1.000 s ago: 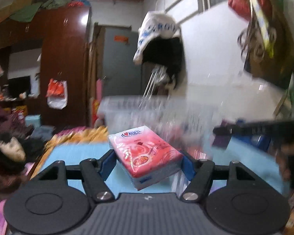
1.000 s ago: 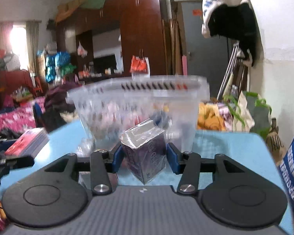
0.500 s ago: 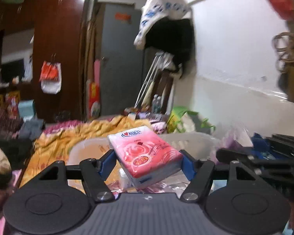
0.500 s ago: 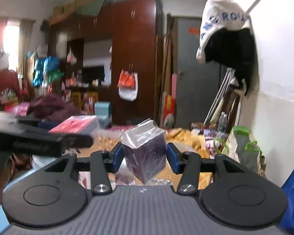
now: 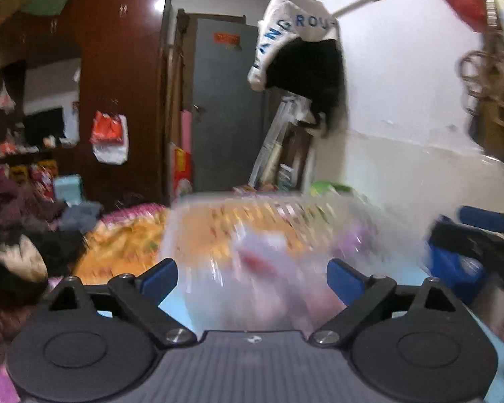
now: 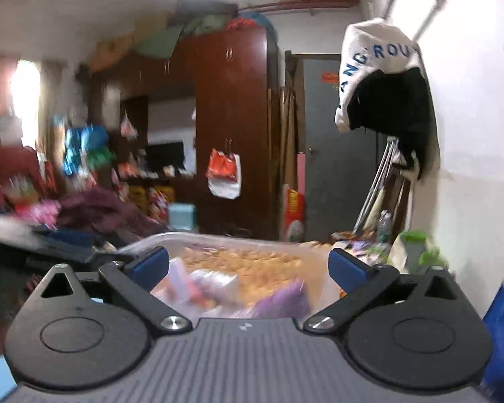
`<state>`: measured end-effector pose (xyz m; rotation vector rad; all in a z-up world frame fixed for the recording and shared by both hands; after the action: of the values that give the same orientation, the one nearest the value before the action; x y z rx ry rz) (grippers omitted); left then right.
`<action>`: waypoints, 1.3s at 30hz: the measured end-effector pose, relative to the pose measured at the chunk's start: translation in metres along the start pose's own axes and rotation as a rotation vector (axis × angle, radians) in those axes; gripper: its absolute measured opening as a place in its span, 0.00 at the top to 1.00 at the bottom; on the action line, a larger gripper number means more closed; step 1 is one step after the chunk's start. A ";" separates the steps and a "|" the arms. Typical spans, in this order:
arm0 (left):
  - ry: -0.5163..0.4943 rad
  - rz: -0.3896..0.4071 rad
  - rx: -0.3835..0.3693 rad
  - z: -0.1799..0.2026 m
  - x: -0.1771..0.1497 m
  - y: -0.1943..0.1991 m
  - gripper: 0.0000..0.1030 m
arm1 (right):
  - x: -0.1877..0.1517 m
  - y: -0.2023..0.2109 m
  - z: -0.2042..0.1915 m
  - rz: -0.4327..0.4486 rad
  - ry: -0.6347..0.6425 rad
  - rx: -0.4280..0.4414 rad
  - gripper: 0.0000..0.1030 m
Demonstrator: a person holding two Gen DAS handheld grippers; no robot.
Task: Organize objects
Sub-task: 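Carry both items over the basket and open both grippers, then grasp the purple-and-white box with left while right grasps a red pack, lift both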
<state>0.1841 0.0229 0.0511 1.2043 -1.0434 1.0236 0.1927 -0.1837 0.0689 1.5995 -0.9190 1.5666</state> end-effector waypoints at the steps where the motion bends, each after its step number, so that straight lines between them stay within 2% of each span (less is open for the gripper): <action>1: 0.001 -0.004 -0.022 0.003 -0.015 0.015 0.06 | -0.008 0.011 -0.001 -0.007 -0.017 -0.005 0.00; 3: -0.002 -0.006 -0.037 0.014 -0.050 0.047 0.06 | -0.029 0.030 -0.002 -0.048 -0.029 0.002 0.00; 5: -0.032 0.015 -0.041 0.029 -0.071 0.072 0.06 | -0.046 0.039 0.000 -0.094 -0.057 -0.002 0.00; 7: -0.017 0.035 -0.068 0.040 -0.083 0.089 0.06 | -0.058 0.045 0.001 -0.123 -0.076 -0.017 0.00; 9: -0.046 0.028 -0.114 0.057 -0.095 0.098 0.06 | -0.064 0.047 0.000 -0.122 -0.041 -0.035 0.00; 11: -0.084 0.014 -0.111 0.070 -0.108 0.100 0.06 | -0.064 0.047 -0.001 -0.116 -0.020 -0.061 0.00; 14: -0.118 -0.005 -0.101 0.081 -0.127 0.099 0.06 | -0.062 0.045 -0.003 -0.116 -0.048 -0.013 0.00; 16: -0.104 0.005 -0.061 0.080 -0.132 0.098 0.09 | -0.063 0.047 -0.007 -0.112 -0.052 0.001 0.00; 17: -0.104 0.015 -0.038 0.078 -0.132 0.097 0.16 | -0.065 0.049 -0.013 -0.109 -0.053 0.014 0.00; 19: -0.108 0.026 -0.017 0.074 -0.134 0.098 0.37 | -0.069 0.050 -0.023 -0.102 -0.055 0.032 0.06; 20: -0.104 0.026 -0.016 0.073 -0.135 0.099 0.51 | -0.071 0.050 -0.028 -0.105 -0.050 0.042 0.07; 26: -0.111 0.059 -0.019 0.057 -0.140 0.108 0.51 | -0.083 0.028 -0.055 -0.172 0.015 0.072 0.22; 29: -0.094 0.067 -0.023 0.046 -0.137 0.110 0.51 | -0.088 0.016 -0.059 -0.218 0.016 0.088 0.36; 32: -0.091 0.075 -0.026 0.037 -0.137 0.110 0.51 | -0.093 0.013 -0.062 -0.242 0.025 0.087 0.57; 33: -0.089 0.081 -0.028 0.035 -0.137 0.110 0.51 | -0.094 0.014 -0.061 -0.238 0.018 0.093 0.71; 39: -0.102 0.120 -0.029 0.032 -0.134 0.112 0.51 | -0.094 0.031 -0.050 -0.206 0.008 0.084 0.71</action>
<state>0.0438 -0.0062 -0.0541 1.1916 -1.2184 1.0451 0.1399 -0.1547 -0.0245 1.6872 -0.6682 1.4834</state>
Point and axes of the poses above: each gripper's, at about its wrist camera, not at the fingertips, and y roughly against the way its jaws point, z to its right, x to its top, the point moved 2 cm from there along -y, roughly the way its jaws point, and after that the axes turned 9 degrees about z, right-handed, at the moved point
